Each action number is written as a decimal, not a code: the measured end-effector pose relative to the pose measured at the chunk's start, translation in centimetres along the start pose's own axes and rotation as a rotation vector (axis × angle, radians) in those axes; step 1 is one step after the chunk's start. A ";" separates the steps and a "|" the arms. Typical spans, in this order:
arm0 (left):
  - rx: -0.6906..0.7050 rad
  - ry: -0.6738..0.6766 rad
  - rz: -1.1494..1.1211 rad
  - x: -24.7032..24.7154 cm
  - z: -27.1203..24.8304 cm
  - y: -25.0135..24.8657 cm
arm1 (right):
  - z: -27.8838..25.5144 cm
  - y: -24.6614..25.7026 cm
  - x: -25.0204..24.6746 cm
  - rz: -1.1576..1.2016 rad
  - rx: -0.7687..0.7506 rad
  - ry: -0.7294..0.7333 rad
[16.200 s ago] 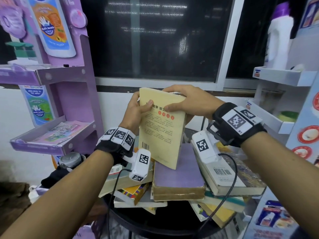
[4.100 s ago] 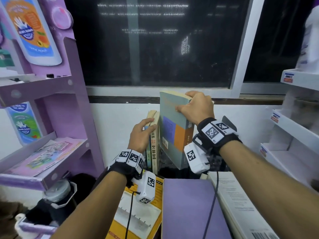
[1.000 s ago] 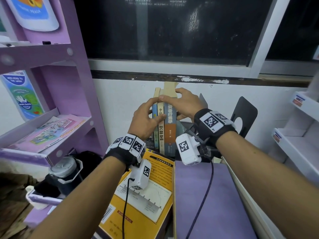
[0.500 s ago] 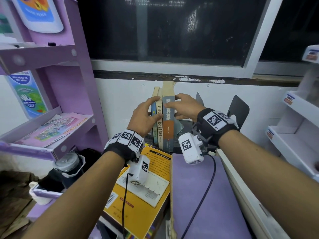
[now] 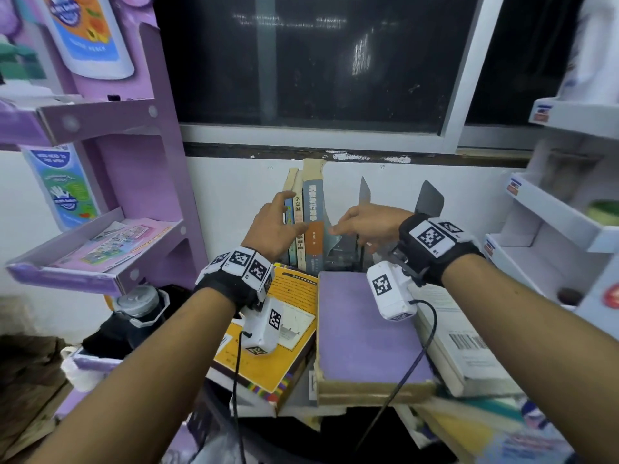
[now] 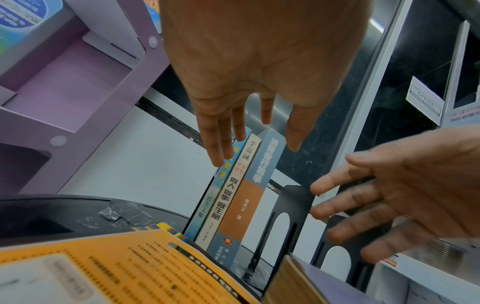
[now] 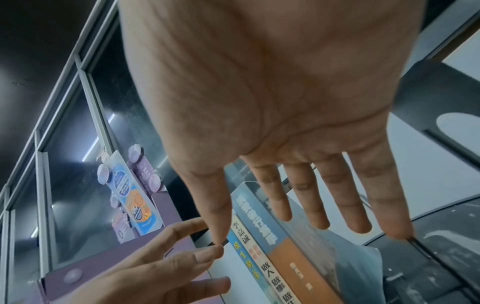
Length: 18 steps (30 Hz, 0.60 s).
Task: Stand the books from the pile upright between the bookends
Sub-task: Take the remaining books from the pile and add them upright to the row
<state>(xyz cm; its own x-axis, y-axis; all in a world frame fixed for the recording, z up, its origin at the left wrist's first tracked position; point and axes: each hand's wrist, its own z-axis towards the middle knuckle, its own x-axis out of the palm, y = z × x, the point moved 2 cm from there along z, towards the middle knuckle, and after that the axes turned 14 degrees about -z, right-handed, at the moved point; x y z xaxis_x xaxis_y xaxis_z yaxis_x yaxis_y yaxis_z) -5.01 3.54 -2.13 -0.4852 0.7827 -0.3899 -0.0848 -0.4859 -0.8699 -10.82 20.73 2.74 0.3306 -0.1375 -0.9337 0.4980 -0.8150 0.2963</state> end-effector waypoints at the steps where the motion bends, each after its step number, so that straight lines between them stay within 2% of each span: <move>1: -0.013 0.024 0.013 0.2 -0.6 -0.3 | -0.7 -0.2 0.1 -0.040 -0.004 0.002; 7: -0.089 0.146 0.033 1.8 -4.1 -1.7 | -4.2 -1.2 1.5 -0.135 0.003 0.025; 12: -0.150 0.235 0.030 3.3 -6.4 -2.3 | -7.0 -2.1 2.7 -0.122 -0.002 0.008; 18: -0.304 0.341 0.006 5.5 -8.3 -2.1 | -8.7 -3.5 4.2 -0.060 0.053 -0.019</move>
<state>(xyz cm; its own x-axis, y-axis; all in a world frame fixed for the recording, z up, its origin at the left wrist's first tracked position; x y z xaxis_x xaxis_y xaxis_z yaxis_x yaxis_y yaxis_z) -0.23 12.08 -4.97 -0.1664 0.8885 -0.4277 0.2009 -0.3941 -0.8968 -4.22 27.85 -0.45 0.2857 -0.0980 -0.9533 0.4732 -0.8506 0.2292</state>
